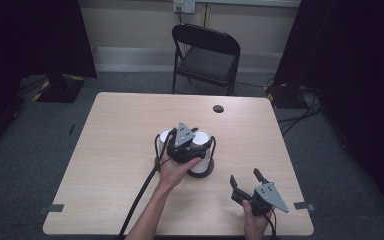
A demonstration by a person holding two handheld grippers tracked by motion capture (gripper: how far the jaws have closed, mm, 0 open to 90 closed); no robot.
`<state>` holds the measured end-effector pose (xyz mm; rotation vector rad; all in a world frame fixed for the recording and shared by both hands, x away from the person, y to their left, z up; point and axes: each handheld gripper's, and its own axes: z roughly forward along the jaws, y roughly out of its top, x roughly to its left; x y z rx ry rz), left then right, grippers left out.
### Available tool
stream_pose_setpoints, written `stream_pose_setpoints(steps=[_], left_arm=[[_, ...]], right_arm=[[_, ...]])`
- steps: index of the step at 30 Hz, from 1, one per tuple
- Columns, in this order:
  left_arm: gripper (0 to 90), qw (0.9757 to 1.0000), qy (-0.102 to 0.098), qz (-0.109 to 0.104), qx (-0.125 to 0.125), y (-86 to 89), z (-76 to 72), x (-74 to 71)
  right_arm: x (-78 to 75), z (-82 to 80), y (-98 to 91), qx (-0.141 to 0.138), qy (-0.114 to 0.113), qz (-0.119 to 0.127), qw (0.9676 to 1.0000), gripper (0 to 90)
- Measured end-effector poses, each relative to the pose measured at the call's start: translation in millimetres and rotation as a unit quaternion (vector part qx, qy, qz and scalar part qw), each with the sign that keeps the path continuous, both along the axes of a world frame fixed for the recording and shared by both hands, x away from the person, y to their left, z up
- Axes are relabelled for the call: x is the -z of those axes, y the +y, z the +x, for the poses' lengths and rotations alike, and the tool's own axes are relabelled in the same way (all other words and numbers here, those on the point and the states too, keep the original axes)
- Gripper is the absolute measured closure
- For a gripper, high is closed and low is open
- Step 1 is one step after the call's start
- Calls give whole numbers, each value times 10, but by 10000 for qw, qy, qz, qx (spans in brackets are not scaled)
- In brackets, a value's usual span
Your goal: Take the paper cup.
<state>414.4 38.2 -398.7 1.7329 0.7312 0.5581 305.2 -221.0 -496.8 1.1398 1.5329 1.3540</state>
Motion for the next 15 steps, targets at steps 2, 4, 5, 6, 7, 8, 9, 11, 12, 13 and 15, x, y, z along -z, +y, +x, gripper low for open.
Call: stream_pose_setpoints(steps=[2, 4, 5, 6, 7, 8, 9, 11, 12, 13, 15], left_arm=[[348, 10000, 3, -48, 24, 6, 9, -15], [348, 10000, 42, -59, 32, 6, 4, -26], [348, 10000, -23, -88, 19, 12, 1, -52], [348, 9999, -3, -110, 14, 16, -4, -63], [348, 9999, -3, -110, 14, 16, -4, -63], [349, 9998, 3, -185, 1, 23, 0, -68], [349, 9998, 0, -193, 8, 28, 2, -69], [349, 9998, -7, -204, -13, 24, 2, -71], [349, 9998, -7, -204, -13, 24, 2, -71], [349, 9998, -37, -196, -28, 22, -1, -74], [349, 9997, -93, -203, -69, 13, -13, -87]], right_arm=[[0, 0, 0, 3, 2, 0, 10000, 127], [0, 0, 0, 31, 1, -1, 10000, 127], [0, 0, -2, 35, -2, 8, 10000, 127], [0, 0, -3, 26, -1, 17, 10000, 127], [0, 0, -3, 26, -1, 17, 10000, 127], [0, 0, -2, 26, 2, 10, 10000, 127], [0, 0, -1, 26, -1, 0, 10000, 127], [0, 0, -1, 27, 4, 5, 10000, 127], [0, 0, -1, 27, 4, 5, 10000, 127], [0, 0, -2, 25, 0, 11, 10000, 127], [0, 0, -2, 28, 0, 11, 10000, 127]])
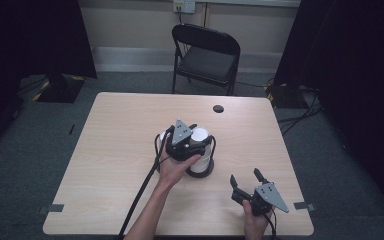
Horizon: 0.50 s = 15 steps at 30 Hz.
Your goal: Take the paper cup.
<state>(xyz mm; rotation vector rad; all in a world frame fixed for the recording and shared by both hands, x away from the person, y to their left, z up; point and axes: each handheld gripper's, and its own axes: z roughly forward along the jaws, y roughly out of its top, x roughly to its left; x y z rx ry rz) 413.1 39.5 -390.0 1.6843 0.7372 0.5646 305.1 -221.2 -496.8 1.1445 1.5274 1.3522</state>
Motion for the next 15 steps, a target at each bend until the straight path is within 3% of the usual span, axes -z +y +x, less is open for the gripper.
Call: stream_pose_setpoints(steps=[15], left_arm=[[350, 9997, -79, -225, 16, 42, -25, -125]], right_arm=[[-1, 2, -4, -20, 20, 7, 10000, 127]])
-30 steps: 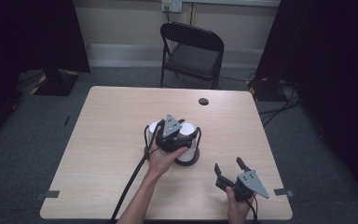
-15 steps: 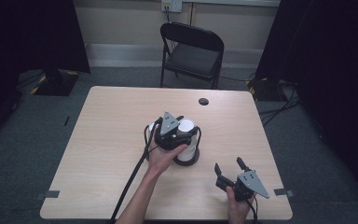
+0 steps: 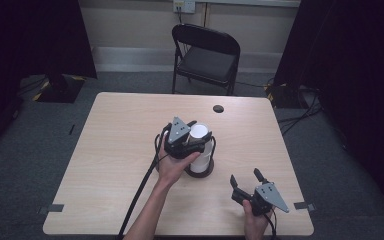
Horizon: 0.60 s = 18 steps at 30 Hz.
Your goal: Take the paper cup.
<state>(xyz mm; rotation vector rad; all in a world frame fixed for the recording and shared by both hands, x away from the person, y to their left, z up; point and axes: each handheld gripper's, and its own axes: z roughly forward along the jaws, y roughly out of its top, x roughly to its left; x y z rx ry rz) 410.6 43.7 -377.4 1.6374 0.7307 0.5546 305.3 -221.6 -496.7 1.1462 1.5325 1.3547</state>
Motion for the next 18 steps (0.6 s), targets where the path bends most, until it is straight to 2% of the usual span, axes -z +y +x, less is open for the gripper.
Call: stream_pose_setpoints(steps=[2, 5, 11, 18], left_arm=[[350, 10000, -44, -14, -12, 4, -1, -29], [351, 9999, -10, -101, -39, 3, -3, -48], [352, 9999, -72, -124, -70, -6, -14, -87], [351, 9997, -131, -216, 40, 23, -26, -119]], right_arm=[[0, 1, 2, 9, -8, -8, 10000, 127], [0, 2, 3, 4, 3, -15, 10000, 127], [0, 2, 1, -9, 2, 1, 10000, 129], [-1, 2, 1, -11, 7, -18, 10000, 129]])
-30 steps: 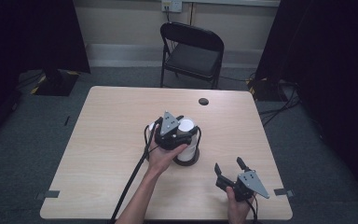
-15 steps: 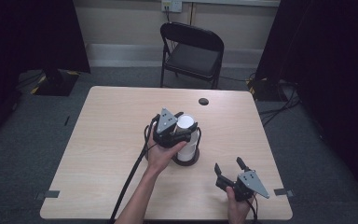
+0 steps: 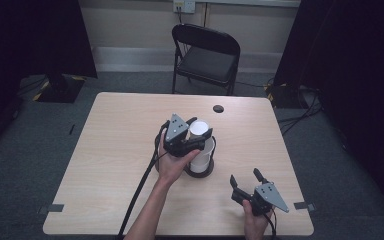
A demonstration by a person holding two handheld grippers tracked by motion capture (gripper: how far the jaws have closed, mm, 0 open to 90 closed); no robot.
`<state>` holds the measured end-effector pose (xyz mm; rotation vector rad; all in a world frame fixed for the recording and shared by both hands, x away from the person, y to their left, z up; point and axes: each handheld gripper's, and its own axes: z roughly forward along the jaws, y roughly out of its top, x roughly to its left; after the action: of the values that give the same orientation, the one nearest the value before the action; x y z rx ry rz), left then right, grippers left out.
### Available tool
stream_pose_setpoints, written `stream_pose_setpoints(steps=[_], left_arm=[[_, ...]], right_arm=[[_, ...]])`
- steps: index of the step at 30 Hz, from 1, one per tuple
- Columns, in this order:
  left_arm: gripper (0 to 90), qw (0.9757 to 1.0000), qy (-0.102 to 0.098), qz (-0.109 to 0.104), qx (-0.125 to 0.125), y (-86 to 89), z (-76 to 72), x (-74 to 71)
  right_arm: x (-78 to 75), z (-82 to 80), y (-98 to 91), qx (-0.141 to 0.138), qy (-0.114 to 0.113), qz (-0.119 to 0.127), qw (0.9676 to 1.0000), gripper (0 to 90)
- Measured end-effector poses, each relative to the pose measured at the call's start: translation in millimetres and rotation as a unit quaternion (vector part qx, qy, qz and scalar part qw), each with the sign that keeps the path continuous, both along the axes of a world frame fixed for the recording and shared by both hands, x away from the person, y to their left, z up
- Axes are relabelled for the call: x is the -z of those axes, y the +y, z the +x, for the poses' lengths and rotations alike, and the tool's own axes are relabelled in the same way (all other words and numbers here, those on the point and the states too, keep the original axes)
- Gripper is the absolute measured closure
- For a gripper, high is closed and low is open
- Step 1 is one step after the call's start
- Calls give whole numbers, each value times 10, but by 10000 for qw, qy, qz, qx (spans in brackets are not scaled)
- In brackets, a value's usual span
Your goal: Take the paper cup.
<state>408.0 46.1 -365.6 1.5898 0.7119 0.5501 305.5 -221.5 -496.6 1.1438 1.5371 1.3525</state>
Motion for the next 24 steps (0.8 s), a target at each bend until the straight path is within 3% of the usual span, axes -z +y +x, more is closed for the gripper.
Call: stream_pose_setpoints(steps=[6, 9, 17, 24], left_arm=[[352, 10000, -34, -77, -23, 21, -3, -20], [352, 9998, -140, -137, 105, 42, -10, -44], [352, 9994, -253, -228, 57, 99, -15, -124], [352, 9989, -232, -406, 74, 146, -37, -177]], right_arm=[[1, 0, 2, -1, -12, 0, 10000, 130], [1, 1, 2, -4, -13, -5, 10000, 130], [1, 1, 5, 0, -13, -14, 10000, 130], [0, 1, 5, -17, -5, -29, 10000, 130]])
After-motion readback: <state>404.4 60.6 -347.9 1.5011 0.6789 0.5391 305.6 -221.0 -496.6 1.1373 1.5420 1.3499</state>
